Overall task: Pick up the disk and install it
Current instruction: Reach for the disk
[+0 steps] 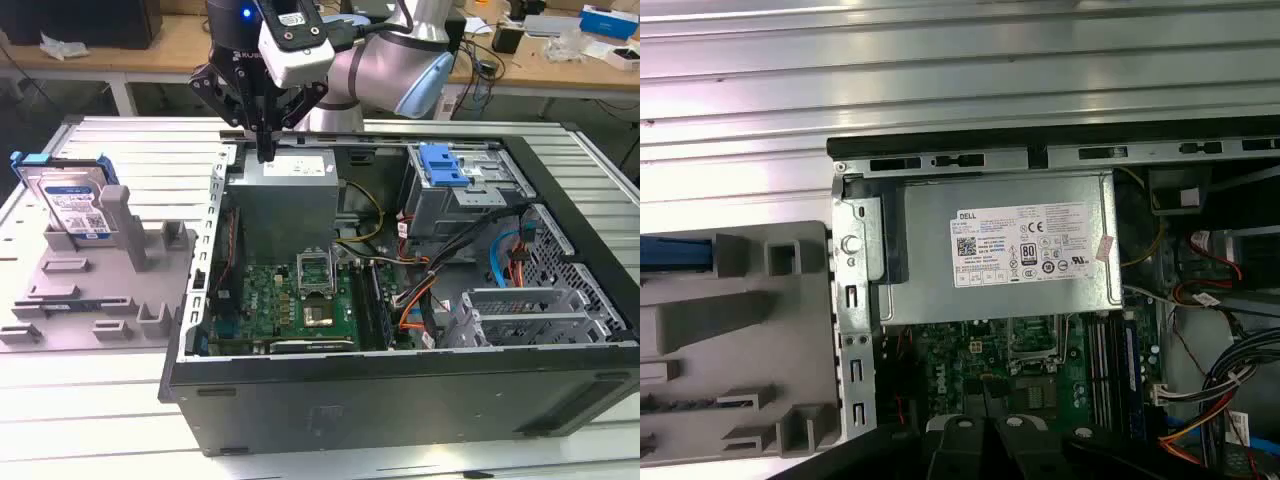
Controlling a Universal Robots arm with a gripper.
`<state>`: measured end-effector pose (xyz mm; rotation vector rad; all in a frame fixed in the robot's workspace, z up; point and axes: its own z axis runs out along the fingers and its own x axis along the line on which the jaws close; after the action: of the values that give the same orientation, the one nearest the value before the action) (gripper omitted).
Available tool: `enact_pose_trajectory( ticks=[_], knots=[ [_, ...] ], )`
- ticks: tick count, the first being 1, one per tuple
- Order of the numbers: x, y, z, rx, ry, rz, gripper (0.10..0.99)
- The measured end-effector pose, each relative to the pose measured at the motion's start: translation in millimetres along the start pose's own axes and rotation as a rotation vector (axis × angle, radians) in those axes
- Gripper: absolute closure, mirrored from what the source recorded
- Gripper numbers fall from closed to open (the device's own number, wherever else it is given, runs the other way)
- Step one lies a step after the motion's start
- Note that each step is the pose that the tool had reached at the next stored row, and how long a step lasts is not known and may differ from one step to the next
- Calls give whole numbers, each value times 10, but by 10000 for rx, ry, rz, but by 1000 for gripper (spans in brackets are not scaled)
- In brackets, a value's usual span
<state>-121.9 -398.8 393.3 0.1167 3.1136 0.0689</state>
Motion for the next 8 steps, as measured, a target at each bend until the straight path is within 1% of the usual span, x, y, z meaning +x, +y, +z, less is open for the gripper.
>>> enact_pose_trajectory(
  ticks=[8],
  knots=[
    [0, 0, 0, 0, 0, -1, 980]
  ],
)
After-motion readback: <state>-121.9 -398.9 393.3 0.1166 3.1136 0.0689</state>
